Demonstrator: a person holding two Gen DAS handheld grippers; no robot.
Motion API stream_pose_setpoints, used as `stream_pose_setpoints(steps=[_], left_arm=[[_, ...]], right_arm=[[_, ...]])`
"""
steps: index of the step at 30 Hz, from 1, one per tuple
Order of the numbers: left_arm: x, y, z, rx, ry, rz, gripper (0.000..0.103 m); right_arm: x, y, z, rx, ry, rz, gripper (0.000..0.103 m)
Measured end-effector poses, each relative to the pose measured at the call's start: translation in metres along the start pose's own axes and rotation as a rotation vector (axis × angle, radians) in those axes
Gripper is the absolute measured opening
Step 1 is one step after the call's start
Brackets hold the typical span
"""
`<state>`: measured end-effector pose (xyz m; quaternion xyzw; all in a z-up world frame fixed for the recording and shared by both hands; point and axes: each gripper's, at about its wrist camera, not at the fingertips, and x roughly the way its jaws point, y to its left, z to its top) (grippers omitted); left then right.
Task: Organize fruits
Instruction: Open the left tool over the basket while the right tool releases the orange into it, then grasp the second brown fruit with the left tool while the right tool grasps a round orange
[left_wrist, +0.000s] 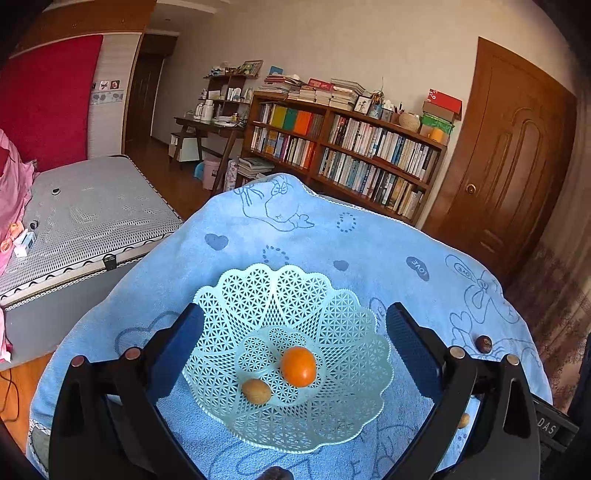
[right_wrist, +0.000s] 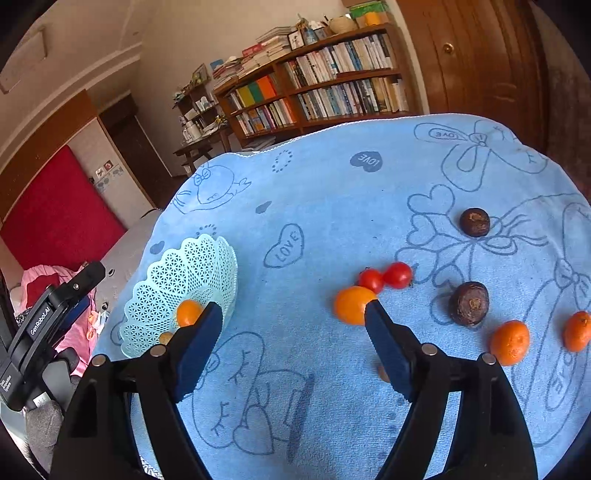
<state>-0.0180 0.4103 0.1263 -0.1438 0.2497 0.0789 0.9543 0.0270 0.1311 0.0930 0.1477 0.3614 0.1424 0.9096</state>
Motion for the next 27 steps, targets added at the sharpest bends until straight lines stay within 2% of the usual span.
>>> stream_pose_setpoints(steps=[8, 15, 22, 27], left_arm=[[0.003, -0.021, -0.011, 0.066, 0.025, -0.031, 0.1], [0.01, -0.042, -0.025, 0.137, 0.068, -0.062, 0.1], [0.016, -0.066, -0.039, 0.2, 0.104, -0.092, 0.1], [0.02, -0.081, -0.051, 0.253, 0.132, -0.11, 0.1]], right_arm=[[-0.025, -0.073, 0.002, 0.163, -0.055, -0.098, 0.08], [-0.036, -0.121, -0.002, 0.234, -0.072, -0.191, 0.08], [-0.022, -0.14, -0.018, 0.225, -0.01, -0.234, 0.08], [-0.011, -0.136, -0.021, 0.161, 0.01, -0.279, 0.08]])
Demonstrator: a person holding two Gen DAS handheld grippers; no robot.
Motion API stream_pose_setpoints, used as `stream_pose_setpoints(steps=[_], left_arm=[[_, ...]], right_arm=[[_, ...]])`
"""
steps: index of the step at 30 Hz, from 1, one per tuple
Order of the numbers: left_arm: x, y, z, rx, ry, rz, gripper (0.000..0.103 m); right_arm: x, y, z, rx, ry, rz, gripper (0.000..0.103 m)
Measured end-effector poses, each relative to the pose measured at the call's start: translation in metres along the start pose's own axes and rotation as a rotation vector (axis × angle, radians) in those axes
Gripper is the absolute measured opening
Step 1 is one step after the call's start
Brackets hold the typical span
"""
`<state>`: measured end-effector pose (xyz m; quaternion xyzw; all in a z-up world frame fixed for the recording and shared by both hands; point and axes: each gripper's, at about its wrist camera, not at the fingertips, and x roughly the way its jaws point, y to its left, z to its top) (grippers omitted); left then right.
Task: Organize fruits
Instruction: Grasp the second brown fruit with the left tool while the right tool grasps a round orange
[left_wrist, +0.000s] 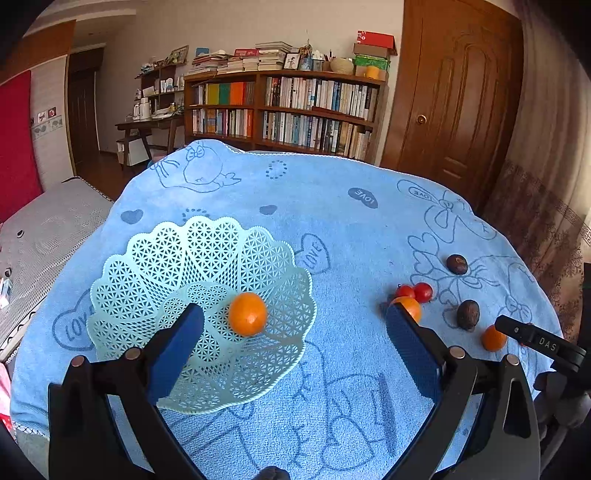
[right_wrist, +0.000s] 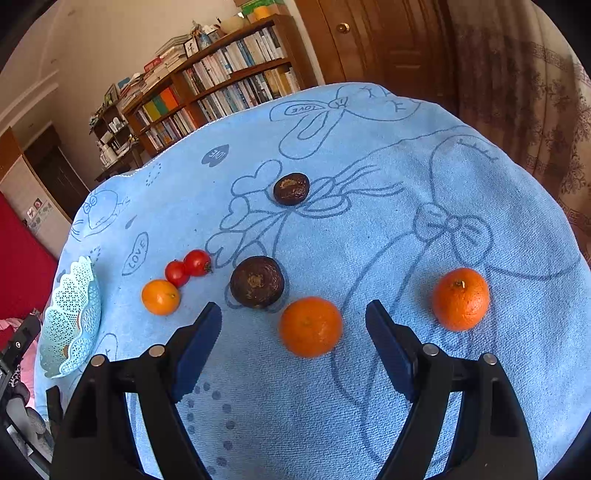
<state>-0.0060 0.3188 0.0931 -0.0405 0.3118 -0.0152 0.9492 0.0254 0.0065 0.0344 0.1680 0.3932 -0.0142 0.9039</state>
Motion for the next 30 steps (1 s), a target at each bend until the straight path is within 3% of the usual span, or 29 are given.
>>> stream_pose_setpoints(steps=[2, 11, 18, 30], left_arm=[[0.003, -0.007, -0.002, 0.019, 0.01, -0.008, 0.1], [0.014, -0.028, -0.013, 0.072, 0.059, -0.038, 0.1], [0.023, -0.046, -0.021, 0.102, 0.096, -0.071, 0.1], [0.058, -0.095, -0.039, 0.195, 0.211, -0.142, 0.1]], right_arm=[[0.003, 0.004, -0.001, -0.029, -0.005, -0.033, 0.079], [0.024, 0.001, -0.006, -0.046, 0.057, -0.061, 0.056], [0.026, 0.005, -0.01, -0.095, 0.056, -0.093, 0.041], [0.024, -0.002, -0.009, -0.079, 0.049, -0.058, 0.04]])
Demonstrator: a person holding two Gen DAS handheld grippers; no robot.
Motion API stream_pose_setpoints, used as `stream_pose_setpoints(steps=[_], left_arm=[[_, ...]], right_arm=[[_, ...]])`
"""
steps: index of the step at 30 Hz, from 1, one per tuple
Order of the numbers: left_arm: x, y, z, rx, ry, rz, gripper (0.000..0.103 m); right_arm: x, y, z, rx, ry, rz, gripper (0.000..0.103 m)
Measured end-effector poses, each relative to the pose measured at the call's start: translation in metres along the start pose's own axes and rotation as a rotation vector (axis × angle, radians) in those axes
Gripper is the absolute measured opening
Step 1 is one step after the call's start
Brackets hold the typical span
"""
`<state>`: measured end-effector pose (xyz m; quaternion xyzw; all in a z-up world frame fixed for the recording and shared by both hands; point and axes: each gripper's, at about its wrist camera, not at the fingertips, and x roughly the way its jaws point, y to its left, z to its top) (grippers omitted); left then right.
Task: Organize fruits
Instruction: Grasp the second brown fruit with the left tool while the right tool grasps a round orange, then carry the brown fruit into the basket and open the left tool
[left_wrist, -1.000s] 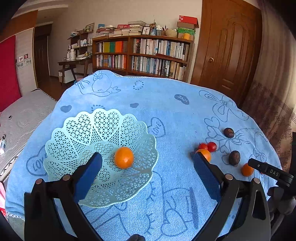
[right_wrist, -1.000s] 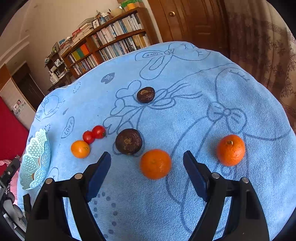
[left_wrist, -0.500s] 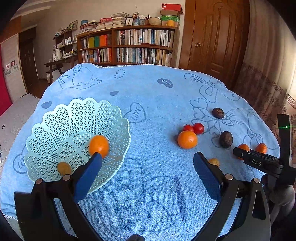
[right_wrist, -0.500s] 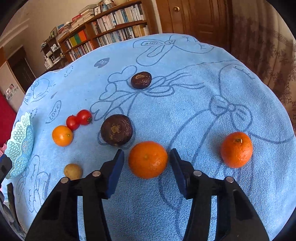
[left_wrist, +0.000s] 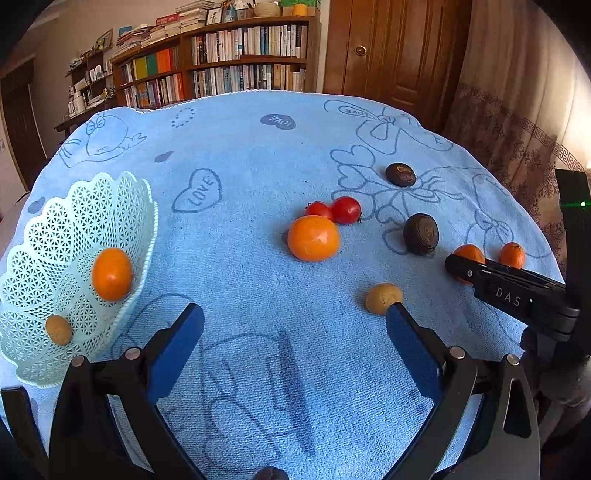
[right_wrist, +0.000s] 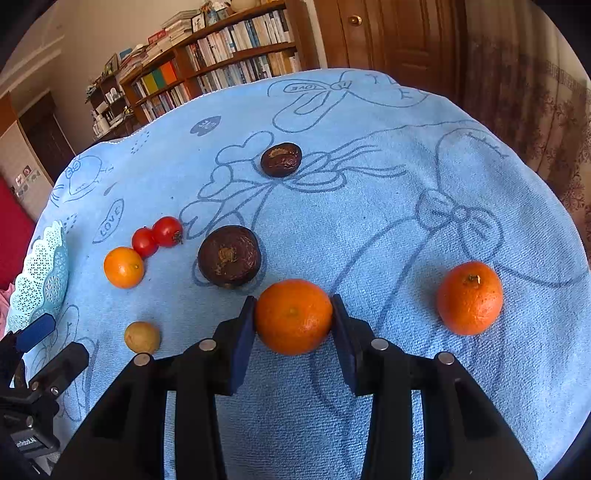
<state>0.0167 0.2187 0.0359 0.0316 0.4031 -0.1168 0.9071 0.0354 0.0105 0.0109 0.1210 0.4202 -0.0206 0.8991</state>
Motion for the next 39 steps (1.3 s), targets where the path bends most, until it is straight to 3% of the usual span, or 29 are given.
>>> stream_pose_setpoints(steps=[4, 9, 12, 14, 22, 33, 39], left_arm=[[0.018, -0.022, 0.0, 0.061, 0.04, -0.026, 0.1], [0.031, -0.043, 0.0, 0.124, 0.033, -0.071, 0.099], [0.042, -0.049, 0.002, 0.141, 0.06, -0.052, 0.071], [0.045, -0.049, 0.004, 0.136, 0.059, -0.046, 0.067], [0.038, -0.053, 0.003, 0.148, 0.031, -0.077, 0.03], [0.013, -0.023, 0.004, 0.038, -0.037, -0.081, 0.028], [-0.003, 0.004, 0.008, -0.034, -0.077, -0.035, 0.028]], right_arm=[[0.0, -0.003, -0.001, 0.012, -0.003, 0.017, 0.041], [0.0, -0.007, 0.0, 0.035, -0.004, 0.041, 0.041], [0.0, -0.007, -0.001, 0.038, -0.006, 0.043, 0.041], [0.0, -0.007, -0.001, 0.038, -0.006, 0.043, 0.041], [-0.001, -0.002, -0.002, 0.007, -0.016, 0.013, 0.041], [-0.003, -0.003, -0.003, 0.011, -0.029, 0.013, 0.04], [-0.003, -0.002, -0.003, 0.007, -0.031, 0.007, 0.04]])
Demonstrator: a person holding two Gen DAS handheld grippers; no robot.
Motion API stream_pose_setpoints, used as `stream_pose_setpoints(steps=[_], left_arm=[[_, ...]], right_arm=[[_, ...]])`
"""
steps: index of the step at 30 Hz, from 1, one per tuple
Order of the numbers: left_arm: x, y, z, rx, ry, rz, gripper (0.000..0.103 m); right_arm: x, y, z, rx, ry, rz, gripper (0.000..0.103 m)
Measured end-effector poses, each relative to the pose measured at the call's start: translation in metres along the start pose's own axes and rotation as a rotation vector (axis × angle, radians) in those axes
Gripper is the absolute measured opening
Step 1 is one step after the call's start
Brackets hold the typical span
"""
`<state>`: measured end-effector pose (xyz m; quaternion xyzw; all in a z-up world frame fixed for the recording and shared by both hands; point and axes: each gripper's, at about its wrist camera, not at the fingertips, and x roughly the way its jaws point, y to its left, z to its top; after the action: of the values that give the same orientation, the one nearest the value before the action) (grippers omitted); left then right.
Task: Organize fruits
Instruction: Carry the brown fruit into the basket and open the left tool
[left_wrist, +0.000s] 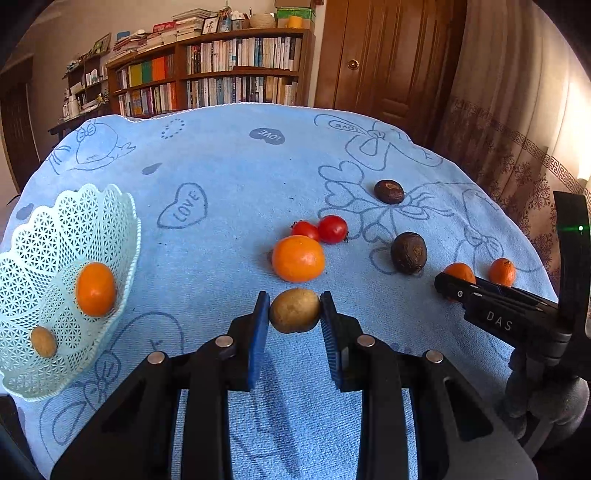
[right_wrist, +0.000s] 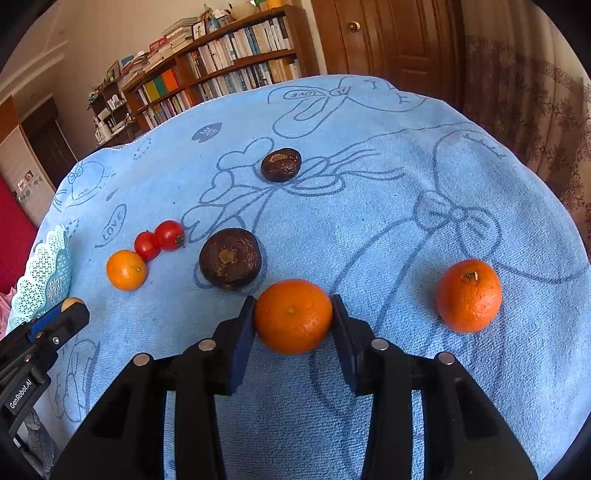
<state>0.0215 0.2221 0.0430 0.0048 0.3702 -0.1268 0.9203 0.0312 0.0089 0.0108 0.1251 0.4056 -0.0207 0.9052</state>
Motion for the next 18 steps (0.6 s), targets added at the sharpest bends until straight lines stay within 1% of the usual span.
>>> stream_pose_setpoints(steps=[9, 18], left_arm=[[-0.028, 0.042, 0.01, -0.075, -0.075, 0.078, 0.028], [-0.055, 0.106, 0.016, -0.188, -0.132, 0.187, 0.028]], right_arm=[[0.0, 0.0, 0.0, -0.002, 0.0, -0.001, 0.04], [0.002, 0.0, 0.0, -0.008, 0.001, -0.009, 0.04]])
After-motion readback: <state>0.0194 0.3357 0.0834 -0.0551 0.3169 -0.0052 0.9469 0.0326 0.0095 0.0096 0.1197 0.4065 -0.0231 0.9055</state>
